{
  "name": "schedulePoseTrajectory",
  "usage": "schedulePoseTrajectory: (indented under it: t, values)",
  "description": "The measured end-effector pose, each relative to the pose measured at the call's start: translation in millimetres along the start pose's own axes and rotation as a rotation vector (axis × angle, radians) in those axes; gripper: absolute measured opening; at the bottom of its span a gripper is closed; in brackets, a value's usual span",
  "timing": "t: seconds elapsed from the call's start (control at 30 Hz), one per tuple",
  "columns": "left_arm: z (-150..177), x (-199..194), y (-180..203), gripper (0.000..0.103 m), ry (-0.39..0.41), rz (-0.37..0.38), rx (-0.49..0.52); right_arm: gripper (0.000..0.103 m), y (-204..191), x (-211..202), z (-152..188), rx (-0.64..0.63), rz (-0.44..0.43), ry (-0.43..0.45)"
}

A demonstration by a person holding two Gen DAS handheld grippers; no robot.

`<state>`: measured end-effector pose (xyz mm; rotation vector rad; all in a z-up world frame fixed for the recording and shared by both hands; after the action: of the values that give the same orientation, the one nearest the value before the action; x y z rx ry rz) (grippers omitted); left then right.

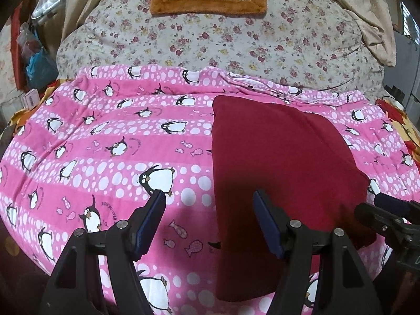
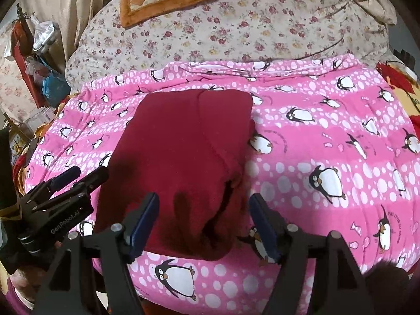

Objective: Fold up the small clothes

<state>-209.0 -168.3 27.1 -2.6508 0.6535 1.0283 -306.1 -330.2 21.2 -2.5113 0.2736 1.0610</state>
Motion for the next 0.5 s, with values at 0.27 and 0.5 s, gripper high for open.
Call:
schedulePoseTrajectory:
  t: [0.27, 0.5]
  values:
    - [1, 5, 5, 0.048, -0.009, 0.0, 0.016, 0.075, 4, 5, 1, 0.008, 0.001, -0.006]
    - [1, 8, 5, 0.048, -0.018, 0.006, 0.009, 0.075, 5, 11, 0, 0.011, -0.003, -0.018]
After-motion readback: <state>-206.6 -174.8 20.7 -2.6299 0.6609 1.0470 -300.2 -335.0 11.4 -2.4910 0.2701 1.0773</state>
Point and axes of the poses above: each gripper's, at about its wrist camera, not at the fingertips, and x roughly the way its jaws point, y to its right, z to its underside, the point moved 7 cm from there along x, roughly the way its jaws point, and after that the axes turned 4 degrees about x, right-handed, at the moved point
